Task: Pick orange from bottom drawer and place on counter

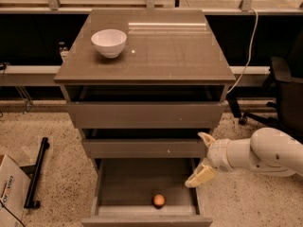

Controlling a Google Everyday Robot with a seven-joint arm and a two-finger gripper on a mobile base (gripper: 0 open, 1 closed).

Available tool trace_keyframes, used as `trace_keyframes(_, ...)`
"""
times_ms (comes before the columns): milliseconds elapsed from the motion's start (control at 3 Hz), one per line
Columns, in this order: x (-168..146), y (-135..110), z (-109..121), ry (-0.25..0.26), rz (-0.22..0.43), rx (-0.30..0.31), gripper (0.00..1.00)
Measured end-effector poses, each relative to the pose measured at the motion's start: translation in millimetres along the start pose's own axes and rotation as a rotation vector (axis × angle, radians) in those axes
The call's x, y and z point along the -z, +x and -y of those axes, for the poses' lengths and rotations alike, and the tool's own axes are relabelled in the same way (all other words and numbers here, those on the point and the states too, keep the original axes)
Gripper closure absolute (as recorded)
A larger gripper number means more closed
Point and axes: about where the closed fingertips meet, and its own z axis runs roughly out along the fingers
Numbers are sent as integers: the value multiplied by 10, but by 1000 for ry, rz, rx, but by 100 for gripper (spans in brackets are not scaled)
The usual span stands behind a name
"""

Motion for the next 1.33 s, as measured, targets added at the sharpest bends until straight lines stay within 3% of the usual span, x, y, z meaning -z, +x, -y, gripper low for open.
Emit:
trace_keyframes(667,-506,91,-197,-48,-30,-7,0)
trace_keyframes(1333,-935,482,-234,-65,46,-79,0)
